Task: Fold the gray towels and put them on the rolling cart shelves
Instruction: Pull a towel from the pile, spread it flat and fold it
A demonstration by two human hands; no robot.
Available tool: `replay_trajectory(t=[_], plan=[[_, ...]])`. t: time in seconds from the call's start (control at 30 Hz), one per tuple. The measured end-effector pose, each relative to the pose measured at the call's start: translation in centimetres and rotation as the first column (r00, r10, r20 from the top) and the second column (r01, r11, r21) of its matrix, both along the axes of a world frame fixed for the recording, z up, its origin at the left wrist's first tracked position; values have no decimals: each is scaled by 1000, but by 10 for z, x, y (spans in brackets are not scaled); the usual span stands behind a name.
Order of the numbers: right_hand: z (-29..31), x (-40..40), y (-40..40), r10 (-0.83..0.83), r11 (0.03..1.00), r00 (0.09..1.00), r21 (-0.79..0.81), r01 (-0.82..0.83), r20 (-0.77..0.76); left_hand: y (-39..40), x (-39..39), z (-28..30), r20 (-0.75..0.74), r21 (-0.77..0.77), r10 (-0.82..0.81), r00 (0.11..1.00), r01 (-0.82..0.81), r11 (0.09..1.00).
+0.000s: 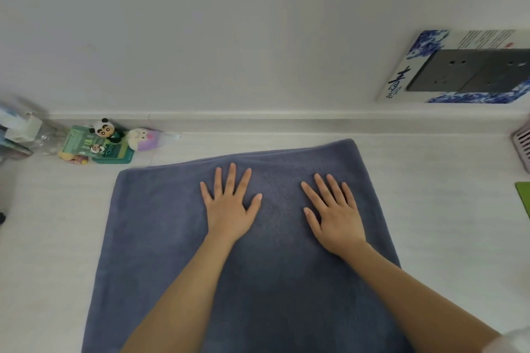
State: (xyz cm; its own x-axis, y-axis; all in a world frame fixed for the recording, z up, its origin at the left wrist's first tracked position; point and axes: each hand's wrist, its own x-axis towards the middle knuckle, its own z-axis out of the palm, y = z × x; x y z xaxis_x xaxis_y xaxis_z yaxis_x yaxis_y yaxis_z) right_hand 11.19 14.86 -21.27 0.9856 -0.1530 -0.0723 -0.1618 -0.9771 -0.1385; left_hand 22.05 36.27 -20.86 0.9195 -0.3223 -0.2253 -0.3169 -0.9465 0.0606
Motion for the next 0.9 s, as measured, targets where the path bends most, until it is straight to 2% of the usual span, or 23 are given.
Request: replay_trajectory(t=[0.17,0.27,0.33,0.4,0.47,0.53,0.63,0.7,0.77,0.83,0.9], plan=[[0,0,0,-5,1000,1000,-5,5,-17,-3,21,7,-72,-7,145,987,-146,989],[1,-1,0,-22,1000,999,-12,21,-39,-2,16,13,-91,-42,105,990,-109,993],[0,-7,-3,-50,999,997,-23,49,-57,13,-2,13,-30,-60,62,998,-64,996],[-1,-19,-8,-79,996,995,-35,77,-65,40,-28,8,14,-64,95,995,-94,993],[0,-34,-12,-97,995,993,-43,95,-59,62,-52,6,-3,-63,128,992,-128,990],[3,-45,-13,-104,994,991,-46,100,-84,73,-65,7,-24,-73,93,995,-94,993],[8,-49,-9,-146,989,982,-43,141,-119,81,-64,12,-77,-216,78,994,-93,972],[18,-50,8,-177,984,979,-32,175,-99,96,-66,18,-32,-314,185,982,-186,931],[23,-53,30,-142,989,989,24,143,-40,114,-70,18,19,-306,366,930,-343,888],[24,-64,63,-83,988,996,136,76,42,138,-78,22,-2,-266,514,858,-496,826],[23,-70,95,-59,951,995,308,31,83,158,-85,27,-46,-231,577,816,-571,788]])
